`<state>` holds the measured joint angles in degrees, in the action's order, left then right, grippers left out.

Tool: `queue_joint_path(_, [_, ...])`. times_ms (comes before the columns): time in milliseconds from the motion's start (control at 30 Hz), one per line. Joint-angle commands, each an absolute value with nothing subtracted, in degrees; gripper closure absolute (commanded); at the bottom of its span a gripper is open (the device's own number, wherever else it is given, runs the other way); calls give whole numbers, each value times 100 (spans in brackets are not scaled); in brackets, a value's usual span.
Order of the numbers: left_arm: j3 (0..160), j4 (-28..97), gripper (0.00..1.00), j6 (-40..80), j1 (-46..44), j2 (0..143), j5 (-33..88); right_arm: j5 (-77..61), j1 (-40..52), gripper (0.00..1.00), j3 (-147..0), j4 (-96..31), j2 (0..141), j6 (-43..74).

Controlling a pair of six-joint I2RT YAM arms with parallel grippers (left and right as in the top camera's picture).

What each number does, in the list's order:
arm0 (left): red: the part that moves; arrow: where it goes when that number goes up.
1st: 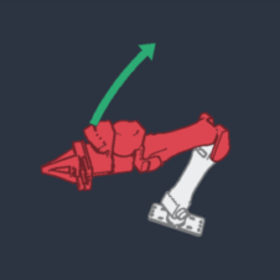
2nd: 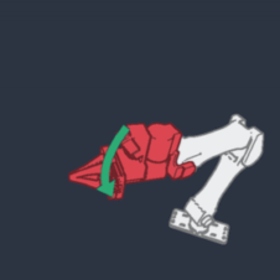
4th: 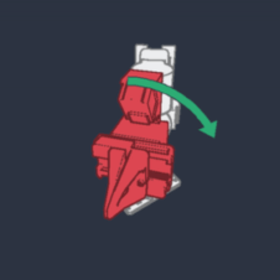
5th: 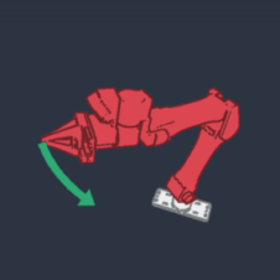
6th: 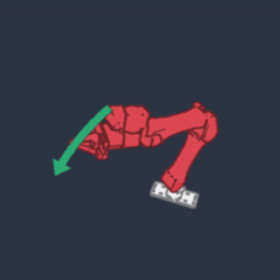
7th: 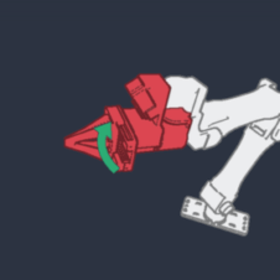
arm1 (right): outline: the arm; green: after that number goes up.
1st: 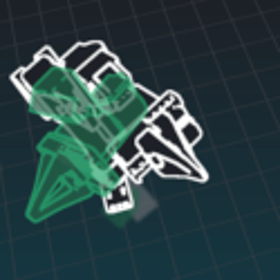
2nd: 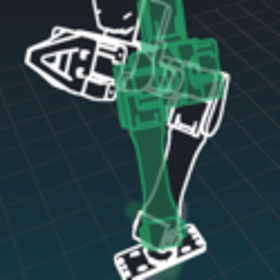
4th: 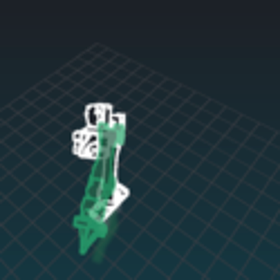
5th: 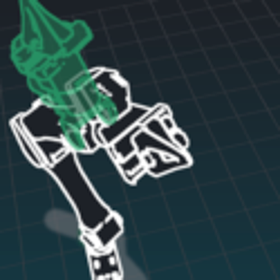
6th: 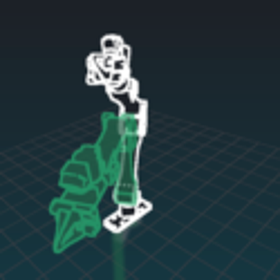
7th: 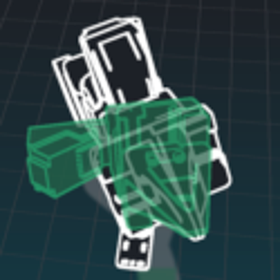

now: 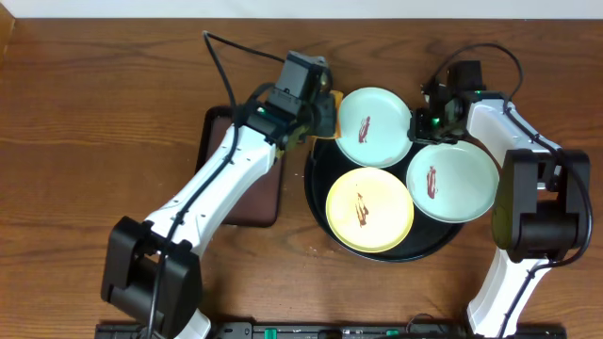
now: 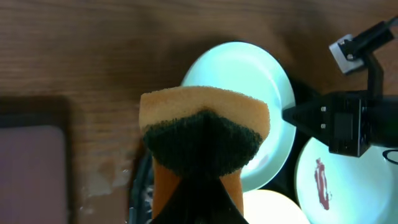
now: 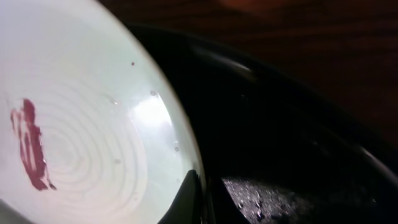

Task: Clean dirty plates on tray and stack at the side
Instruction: 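Carry the sponge with the left gripper toward the top pale green plate, then scrub the pale green plate with the sponge while right gripper holds its rim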

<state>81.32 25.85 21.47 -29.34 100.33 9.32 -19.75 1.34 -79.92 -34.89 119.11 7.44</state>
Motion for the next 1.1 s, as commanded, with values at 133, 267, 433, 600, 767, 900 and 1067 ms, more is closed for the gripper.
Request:
queue_joint_path(133, [8226, 2191, 93, 2615, -3124, 10569, 1144, -1205, 161, 99, -8049, -4145, 11570, 421])
queue_joint_path(267, [8226, 1712, 93, 3017, -3232, 10853, 1170, -1074, 180, 99, -8049, -4362, 11463, 412])
queue_joint_path(433, [8228, 1111, 93, 3081, -3494, 11369, 1420, -1063, 403, 99, -8047, -4556, 11463, -228])
queue_joint_path(600, [8228, 764, 93, 3081, -3653, 11705, 1420, -1057, 607, 99, -8047, -4598, 11463, -281])
queue_joint_path(767, [8228, -14, 93, 3400, -3815, 11952, 1411, -1055, 757, 99, -8047, -4558, 11463, -327])
queue_joint_path(900, [8226, 21, 92, 3463, -3804, 12005, 1162, -1055, 773, 99, -8047, -4591, 11463, -327])
queue_joint_path(1067, [8226, 346, 92, 3463, -3688, 12092, 1100, -1052, 770, 99, -8047, -4591, 11463, -301])
